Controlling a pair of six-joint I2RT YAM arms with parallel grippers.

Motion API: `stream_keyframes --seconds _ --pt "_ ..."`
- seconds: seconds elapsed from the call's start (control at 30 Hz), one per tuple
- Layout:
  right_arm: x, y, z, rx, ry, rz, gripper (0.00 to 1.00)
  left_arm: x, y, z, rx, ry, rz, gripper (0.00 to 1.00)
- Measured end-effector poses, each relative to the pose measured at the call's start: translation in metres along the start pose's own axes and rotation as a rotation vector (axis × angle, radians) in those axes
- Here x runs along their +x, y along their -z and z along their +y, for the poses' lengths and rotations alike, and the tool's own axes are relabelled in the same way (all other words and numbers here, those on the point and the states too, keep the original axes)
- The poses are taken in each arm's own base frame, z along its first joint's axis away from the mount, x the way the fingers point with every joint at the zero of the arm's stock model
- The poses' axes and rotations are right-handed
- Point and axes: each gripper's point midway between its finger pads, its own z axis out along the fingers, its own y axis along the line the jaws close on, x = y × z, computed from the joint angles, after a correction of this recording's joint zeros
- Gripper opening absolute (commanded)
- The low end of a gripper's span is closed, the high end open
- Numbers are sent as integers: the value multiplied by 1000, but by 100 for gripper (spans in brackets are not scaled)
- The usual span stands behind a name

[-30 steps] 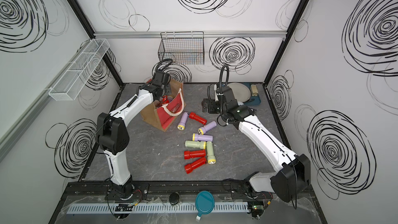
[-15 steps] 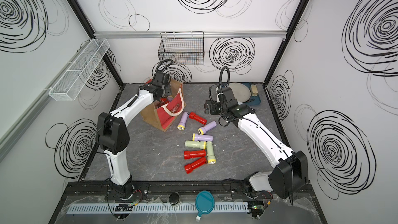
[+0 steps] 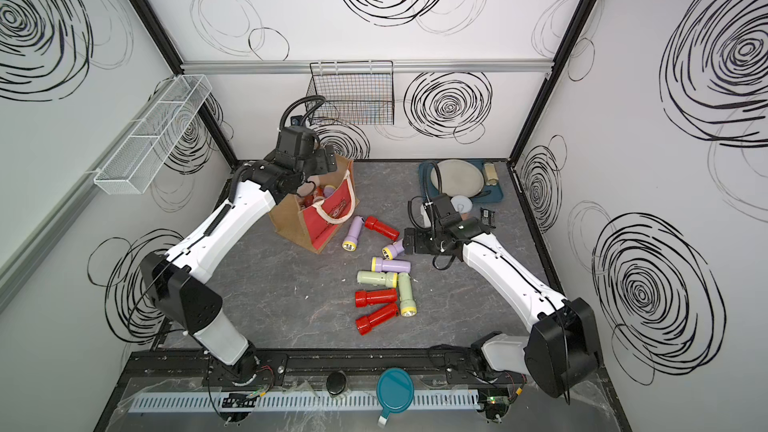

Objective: Put the flashlights into the tote bags
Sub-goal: Place the flashlight in the canvas bag, then pick up the flashlight from the center of the board.

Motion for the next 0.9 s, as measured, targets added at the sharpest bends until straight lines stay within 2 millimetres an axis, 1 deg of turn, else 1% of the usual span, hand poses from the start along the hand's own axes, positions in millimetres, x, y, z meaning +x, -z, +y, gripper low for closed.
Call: stream_keyframes --seconds 0.07,0.17,0.23,0.3,0.4,0.5,0.6,0.73,0.9 --pt "18 -10 -2 -7 4 73 95 3 23 -19 66 -14 -12 99" --pt "42 -26 -4 -6 13 175 93 19 53 -46 164 -51 -6 99" --pt "60 -36 -3 -12 25 238 91 36 69 -63 229 -78 6 99" --pt "73 -43 -2 -17 30 281 89 56 81 -76 281 -103 29 99" --pt "85 -49 1 -28 40 328 82 88 96 -90 346 -135 68 99" --pt "88 -55 4 -40 48 344 81 112 107 -97 393 -149 99 99" --pt "94 -60 4 -47 55 360 79 124 111 -99 420 -118 111 99" --pt "104 -69 4 -48 68 387 76 129 112 -97 432 -68 110 99" --pt "118 -78 5 -49 91 426 70 127 113 -97 445 -32 101 99"
